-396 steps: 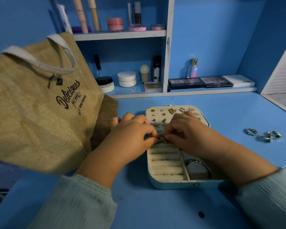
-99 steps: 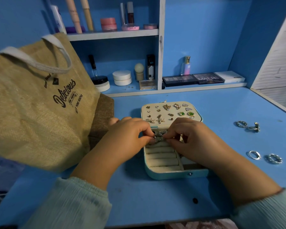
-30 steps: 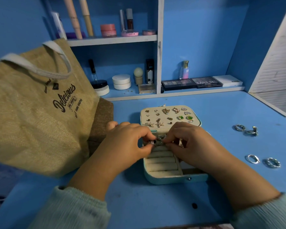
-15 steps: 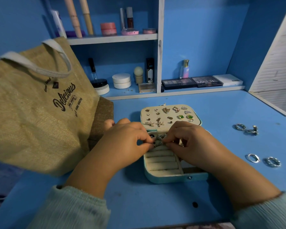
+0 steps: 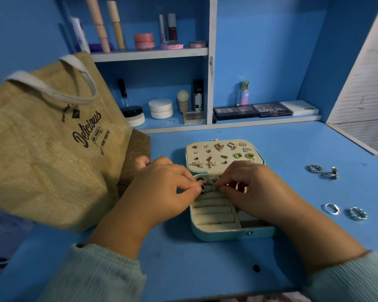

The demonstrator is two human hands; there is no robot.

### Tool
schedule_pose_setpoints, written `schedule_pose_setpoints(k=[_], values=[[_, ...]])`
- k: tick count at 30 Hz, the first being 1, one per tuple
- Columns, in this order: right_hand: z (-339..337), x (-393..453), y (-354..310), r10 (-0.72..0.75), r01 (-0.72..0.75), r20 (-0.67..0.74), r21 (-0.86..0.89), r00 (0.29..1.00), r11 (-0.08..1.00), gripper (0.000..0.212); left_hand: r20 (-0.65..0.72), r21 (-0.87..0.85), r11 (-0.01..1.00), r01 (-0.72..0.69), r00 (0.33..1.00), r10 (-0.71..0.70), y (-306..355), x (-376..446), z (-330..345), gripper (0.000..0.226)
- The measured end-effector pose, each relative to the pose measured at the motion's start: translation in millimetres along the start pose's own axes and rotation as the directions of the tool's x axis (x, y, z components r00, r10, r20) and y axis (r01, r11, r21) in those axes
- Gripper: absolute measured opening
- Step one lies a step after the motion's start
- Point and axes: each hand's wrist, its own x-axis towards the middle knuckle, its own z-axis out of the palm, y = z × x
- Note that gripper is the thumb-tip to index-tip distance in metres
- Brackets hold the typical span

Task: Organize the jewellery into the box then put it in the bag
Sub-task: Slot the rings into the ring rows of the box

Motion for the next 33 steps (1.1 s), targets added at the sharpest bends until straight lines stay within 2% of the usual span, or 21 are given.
schedule_pose_setpoints(k=[4,8,13,20,25,30,33], values=[[-4,0,-4,0.011,-0.011,0.012,-0.014,1.0,1.0,0.012,-0.037,-0.037,0.999,0.012,0.999,-0.013,2,0,-3,0.046],[-12,0,-7,0.017,-0.017,0.028,-0.001,0.999,1.0,0.012,-0.044,0.016,1.0,0.011,0.999,-0.01,7,3,-5,0.038],[-27,-5,-5,0.035,-0.032,0.052,-0.046,0.998,0.998,0.011,-0.077,0.07,0.997,-0.011,0.997,0.016,15,12,-7,0.041],[-71,-21,12,0.186,-0.162,0.087,-0.228,0.979,0.96,0.013,0.149,-0.033,0.993,-0.115,0.982,0.118,63,47,-3,0.034],[-107,-35,42,0.313,-0.286,0.015,-0.364,0.95,0.886,0.019,0.29,0.047,0.976,-0.214,0.938,0.191,91,86,9,0.035],[-144,-48,83,0.555,-0.487,-0.002,-0.482,0.832,0.728,0.005,0.413,0.013,0.966,-0.259,0.881,0.231,115,126,25,0.029],[-153,-53,102,0.632,-0.552,0.021,-0.465,0.775,0.692,0.017,0.455,-0.017,0.97,-0.241,0.862,0.222,126,150,41,0.026]])
